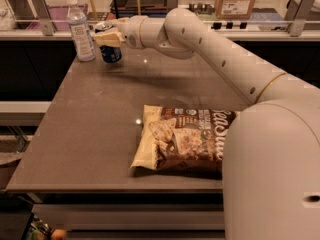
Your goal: Move pepsi can near blue plastic bottle
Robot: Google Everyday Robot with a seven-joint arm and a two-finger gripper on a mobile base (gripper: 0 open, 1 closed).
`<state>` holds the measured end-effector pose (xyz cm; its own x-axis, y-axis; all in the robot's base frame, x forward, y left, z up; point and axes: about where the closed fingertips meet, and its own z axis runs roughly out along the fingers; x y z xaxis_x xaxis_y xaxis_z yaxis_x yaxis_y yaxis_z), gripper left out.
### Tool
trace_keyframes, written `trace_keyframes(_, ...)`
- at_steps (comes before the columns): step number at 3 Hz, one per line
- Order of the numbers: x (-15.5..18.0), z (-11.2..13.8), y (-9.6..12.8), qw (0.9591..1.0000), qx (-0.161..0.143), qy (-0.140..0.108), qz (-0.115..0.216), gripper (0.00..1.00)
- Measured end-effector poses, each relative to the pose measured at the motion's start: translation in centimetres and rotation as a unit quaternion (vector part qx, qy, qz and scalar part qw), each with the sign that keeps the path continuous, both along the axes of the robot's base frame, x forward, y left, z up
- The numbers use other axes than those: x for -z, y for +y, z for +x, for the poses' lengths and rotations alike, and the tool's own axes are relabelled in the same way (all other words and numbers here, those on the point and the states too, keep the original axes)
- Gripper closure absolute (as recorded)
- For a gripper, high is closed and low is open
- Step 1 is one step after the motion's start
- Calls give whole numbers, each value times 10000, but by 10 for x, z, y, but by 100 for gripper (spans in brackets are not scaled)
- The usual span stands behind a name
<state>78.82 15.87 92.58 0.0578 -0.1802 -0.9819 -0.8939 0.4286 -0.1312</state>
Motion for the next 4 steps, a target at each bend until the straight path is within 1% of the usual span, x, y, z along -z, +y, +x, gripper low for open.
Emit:
trace_keyframes(1, 9, 0, 1, 9998, -34, 155, 128, 100)
trace_keyframes(3, 24, 3, 7, 9985, -154, 331, 404, 100)
trace_keyframes(4, 24, 2, 11, 9985, -174, 335, 400, 82)
